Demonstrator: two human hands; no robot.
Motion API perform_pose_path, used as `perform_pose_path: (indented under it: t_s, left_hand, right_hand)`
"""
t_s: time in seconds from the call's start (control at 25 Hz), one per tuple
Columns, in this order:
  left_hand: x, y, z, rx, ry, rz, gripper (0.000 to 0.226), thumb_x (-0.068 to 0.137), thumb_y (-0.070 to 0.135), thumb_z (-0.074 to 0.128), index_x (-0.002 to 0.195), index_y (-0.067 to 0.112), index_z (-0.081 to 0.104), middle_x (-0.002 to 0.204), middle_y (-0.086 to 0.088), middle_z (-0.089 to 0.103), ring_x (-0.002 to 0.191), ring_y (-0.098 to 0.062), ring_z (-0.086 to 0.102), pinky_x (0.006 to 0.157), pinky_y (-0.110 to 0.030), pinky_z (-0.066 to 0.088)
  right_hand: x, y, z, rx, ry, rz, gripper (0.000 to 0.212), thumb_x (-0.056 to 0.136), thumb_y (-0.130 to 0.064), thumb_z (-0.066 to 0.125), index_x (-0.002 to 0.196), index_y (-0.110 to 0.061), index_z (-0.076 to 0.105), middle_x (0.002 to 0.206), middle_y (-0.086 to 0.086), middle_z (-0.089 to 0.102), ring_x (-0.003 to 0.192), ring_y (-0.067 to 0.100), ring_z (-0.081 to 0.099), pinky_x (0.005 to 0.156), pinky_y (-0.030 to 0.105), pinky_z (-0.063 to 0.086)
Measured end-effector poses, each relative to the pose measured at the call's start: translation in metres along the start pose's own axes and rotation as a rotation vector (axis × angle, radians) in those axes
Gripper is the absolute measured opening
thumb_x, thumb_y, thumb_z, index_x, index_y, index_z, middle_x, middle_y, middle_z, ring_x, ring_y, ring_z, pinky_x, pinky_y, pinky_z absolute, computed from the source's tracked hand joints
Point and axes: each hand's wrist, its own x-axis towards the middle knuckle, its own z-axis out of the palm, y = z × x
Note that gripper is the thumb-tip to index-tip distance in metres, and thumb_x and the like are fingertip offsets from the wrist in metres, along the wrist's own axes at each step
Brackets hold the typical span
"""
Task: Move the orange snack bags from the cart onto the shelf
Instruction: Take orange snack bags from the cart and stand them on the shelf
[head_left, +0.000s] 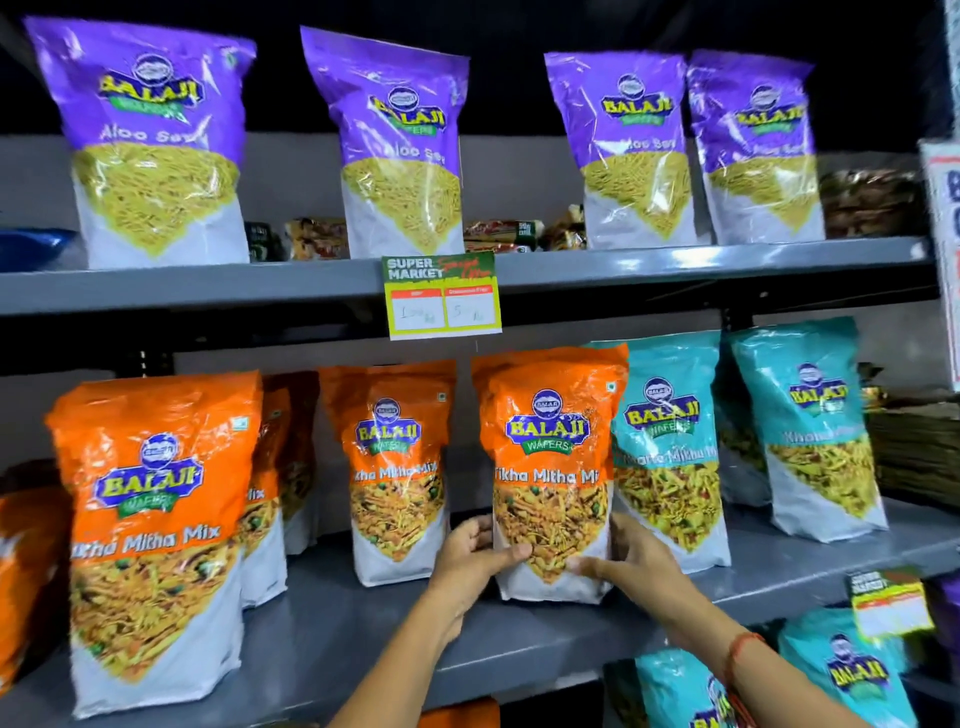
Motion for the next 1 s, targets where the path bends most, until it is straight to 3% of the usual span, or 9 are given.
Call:
perform_pose_path:
  t_s: [0.16,0.28,0.4,0.56,0.72,0.92,1.0]
  left_hand:
    - [-0.028,0.017,-0.023,0.109,0.177,0.083,0.068,0.048,0.035,0.092,0.108,0.021,0.063,0.107,-0.003,0.072,0.099,-0.018,0.068,0.09,-0.035,0.055]
    - [-0.057,0.026,-0.047,0.203,0.335,0.108,0.08,0.035,0.056,0.087,0.106,0.026,0.065,0.102,0.004,0.074,0.096,-0.015,0.069,0.088,-0.039,0.057]
    - [-0.082,0.024,-0.069,0.246,0.443,0.133,0.078,0.034,0.063,0.084,0.102,0.028,0.068,0.1,0.006,0.075,0.092,-0.013,0.071,0.085,-0.042,0.058]
    - [-0.098,0.012,-0.085,0.256,0.502,0.124,0.082,0.034,0.069,0.081,0.103,0.027,0.067,0.099,0.004,0.076,0.09,-0.014,0.072,0.084,-0.044,0.058]
    - [-0.104,0.002,-0.089,0.271,0.611,0.116,0.067,0.04,0.07,0.079,0.096,0.036,0.067,0.092,0.015,0.075,0.085,-0.004,0.071,0.082,-0.039,0.059]
    - [-0.102,-0.001,-0.089,0.306,0.631,0.154,0.046,0.042,0.072,0.076,0.079,0.052,0.06,0.081,0.027,0.07,0.079,0.01,0.066,0.069,-0.02,0.053]
    - [-0.103,-0.002,-0.089,0.318,0.63,0.165,0.045,0.042,0.073,0.075,0.079,0.052,0.06,0.08,0.028,0.07,0.078,0.012,0.065,0.064,-0.015,0.049]
  right_hand:
    - [0.005,-0.015,0.029,0.139,-0.057,-0.011,0.065,0.055,-0.028,0.093,0.113,-0.025,0.062,0.115,-0.004,0.074,0.107,0.013,0.069,0.092,0.036,0.056]
    - [0.006,-0.028,0.062,0.243,-0.13,-0.008,0.066,0.054,-0.022,0.094,0.111,-0.028,0.062,0.115,-0.001,0.074,0.105,0.015,0.071,0.089,0.038,0.059]
    - [0.005,-0.038,0.09,0.29,-0.228,0.012,0.075,0.05,-0.022,0.094,0.116,-0.021,0.06,0.115,0.005,0.074,0.105,0.02,0.072,0.088,0.039,0.059]
    - [0.001,-0.044,0.112,0.312,-0.322,0.045,0.07,0.057,-0.014,0.092,0.118,-0.02,0.059,0.112,0.006,0.076,0.103,0.02,0.072,0.086,0.034,0.06]
    - [0.003,-0.047,0.125,0.287,-0.367,0.054,0.063,0.064,-0.012,0.09,0.119,-0.021,0.06,0.11,0.0,0.076,0.103,0.014,0.071,0.079,0.022,0.057]
    - [0.005,-0.046,0.126,0.276,-0.364,0.076,0.063,0.068,-0.013,0.088,0.122,-0.022,0.058,0.117,0.004,0.073,0.113,0.02,0.065,0.092,0.031,0.055]
    - [0.004,-0.045,0.126,0.285,-0.363,0.087,0.063,0.068,-0.014,0.089,0.122,-0.022,0.058,0.118,0.004,0.072,0.113,0.019,0.065,0.09,0.029,0.055]
